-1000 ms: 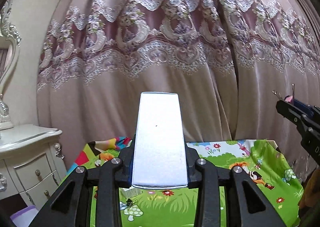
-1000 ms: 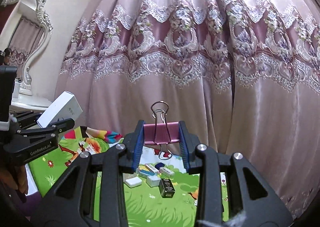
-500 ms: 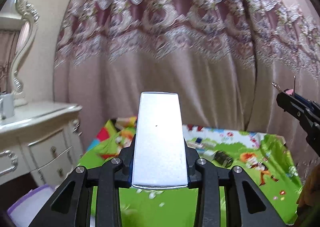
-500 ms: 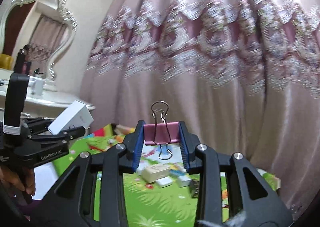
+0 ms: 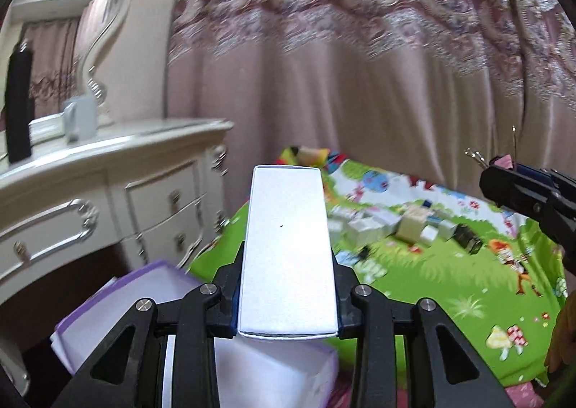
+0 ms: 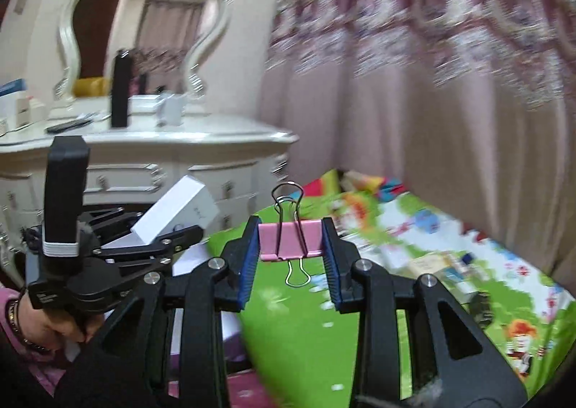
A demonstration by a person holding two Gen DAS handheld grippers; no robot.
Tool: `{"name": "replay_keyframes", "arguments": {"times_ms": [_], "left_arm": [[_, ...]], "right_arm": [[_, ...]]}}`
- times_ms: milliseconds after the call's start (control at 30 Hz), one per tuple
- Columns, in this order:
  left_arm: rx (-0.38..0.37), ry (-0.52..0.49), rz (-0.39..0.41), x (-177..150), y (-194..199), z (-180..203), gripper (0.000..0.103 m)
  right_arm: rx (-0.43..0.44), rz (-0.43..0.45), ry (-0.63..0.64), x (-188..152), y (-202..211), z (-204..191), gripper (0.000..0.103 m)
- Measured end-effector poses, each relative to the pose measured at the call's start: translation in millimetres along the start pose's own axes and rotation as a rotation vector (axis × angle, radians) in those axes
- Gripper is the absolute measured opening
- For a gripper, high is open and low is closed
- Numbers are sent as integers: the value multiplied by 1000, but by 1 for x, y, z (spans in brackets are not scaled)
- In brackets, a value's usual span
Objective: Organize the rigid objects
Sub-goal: 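Lift and carry the clip and white box over the purple-rimmed storage box, then open both tools to drop the clip and white box into the storage box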
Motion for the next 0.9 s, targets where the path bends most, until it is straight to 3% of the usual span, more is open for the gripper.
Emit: {"name": "replay_keyframes", "arguments": {"times_ms": [300, 667, 900], "left_arm": [[106, 104, -120, -53, 1, -70, 37], [176, 181, -224, -89, -8, -112, 37], [197, 213, -275, -103, -15, -127, 37]], "right_arm": [[172, -116, 116, -18, -38, -69, 37], [313, -281, 205, -47, -85, -125, 37], [352, -348, 227, -70, -100, -139, 37]]}}
Point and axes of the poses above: each gripper's, at about its wrist camera, not at the fingertips, and y roughly against the way its jaws point, z to its right, x to its top, the point moved 7 cm from there along -y, roughly the way its jaws point
